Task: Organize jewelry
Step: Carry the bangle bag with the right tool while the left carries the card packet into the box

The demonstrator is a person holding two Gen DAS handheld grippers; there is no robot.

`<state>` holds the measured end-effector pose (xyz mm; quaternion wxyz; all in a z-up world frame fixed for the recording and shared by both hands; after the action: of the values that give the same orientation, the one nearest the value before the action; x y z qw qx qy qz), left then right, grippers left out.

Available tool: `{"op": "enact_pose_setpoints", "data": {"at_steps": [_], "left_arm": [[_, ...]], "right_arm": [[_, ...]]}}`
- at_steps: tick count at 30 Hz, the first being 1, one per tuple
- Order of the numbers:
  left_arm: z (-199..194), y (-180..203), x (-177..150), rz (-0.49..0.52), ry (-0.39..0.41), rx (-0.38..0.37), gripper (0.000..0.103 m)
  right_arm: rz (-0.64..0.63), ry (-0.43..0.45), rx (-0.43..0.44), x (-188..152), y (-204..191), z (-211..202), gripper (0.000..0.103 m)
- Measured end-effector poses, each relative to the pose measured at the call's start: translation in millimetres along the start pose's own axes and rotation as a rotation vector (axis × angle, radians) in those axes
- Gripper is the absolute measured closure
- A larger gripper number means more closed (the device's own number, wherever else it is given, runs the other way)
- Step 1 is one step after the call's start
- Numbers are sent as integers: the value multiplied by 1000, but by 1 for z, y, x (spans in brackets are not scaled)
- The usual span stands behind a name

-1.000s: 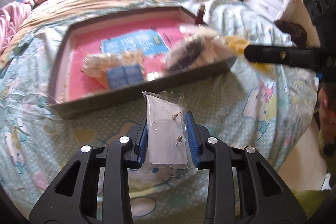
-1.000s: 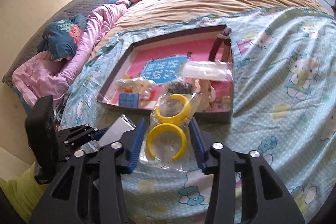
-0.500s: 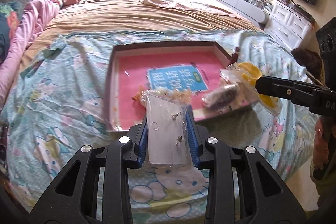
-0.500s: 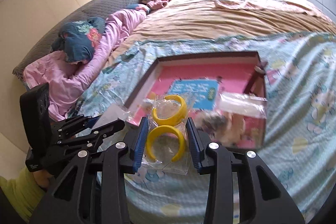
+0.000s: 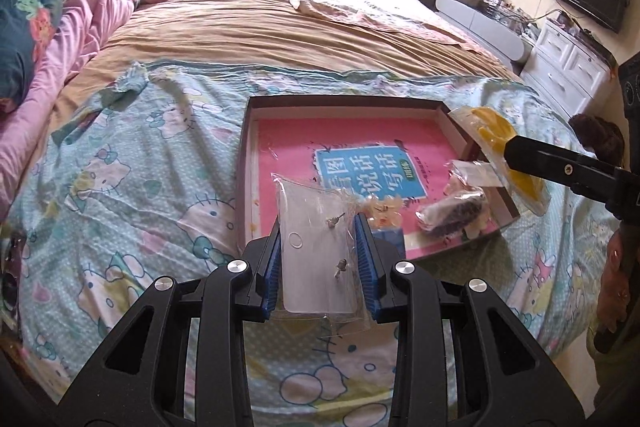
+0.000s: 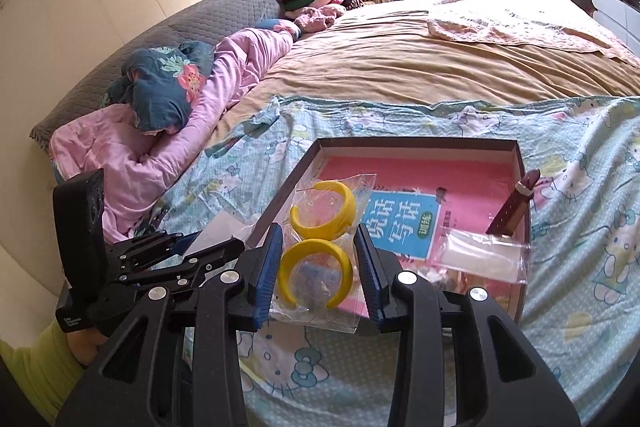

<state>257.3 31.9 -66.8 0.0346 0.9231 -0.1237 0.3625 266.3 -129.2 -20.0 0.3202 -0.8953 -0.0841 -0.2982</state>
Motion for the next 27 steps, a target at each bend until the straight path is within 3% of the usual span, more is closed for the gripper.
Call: {"op": "enact_pose_setpoints", "data": {"at_steps": [14,27], "left_arm": [[19,-13,3,-46,-26,23,78],[45,-21,-10,-52,-79,65,77]], "right_arm": [[42,8,-37,8,23,19,68],[87,-14,-106,-10,50,41,68]]}}
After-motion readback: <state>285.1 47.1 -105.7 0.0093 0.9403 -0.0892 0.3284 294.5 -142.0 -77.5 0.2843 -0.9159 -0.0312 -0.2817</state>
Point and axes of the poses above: each gripper's, at about its wrist camera, not at the fingertips, and z roughly the way its jaws point, y to its right, x to its top, the point moved 9 cm from there along z, roughly the way its jaws point, and after that the axes turned 13 degrees about z, right-handed, at the moved point
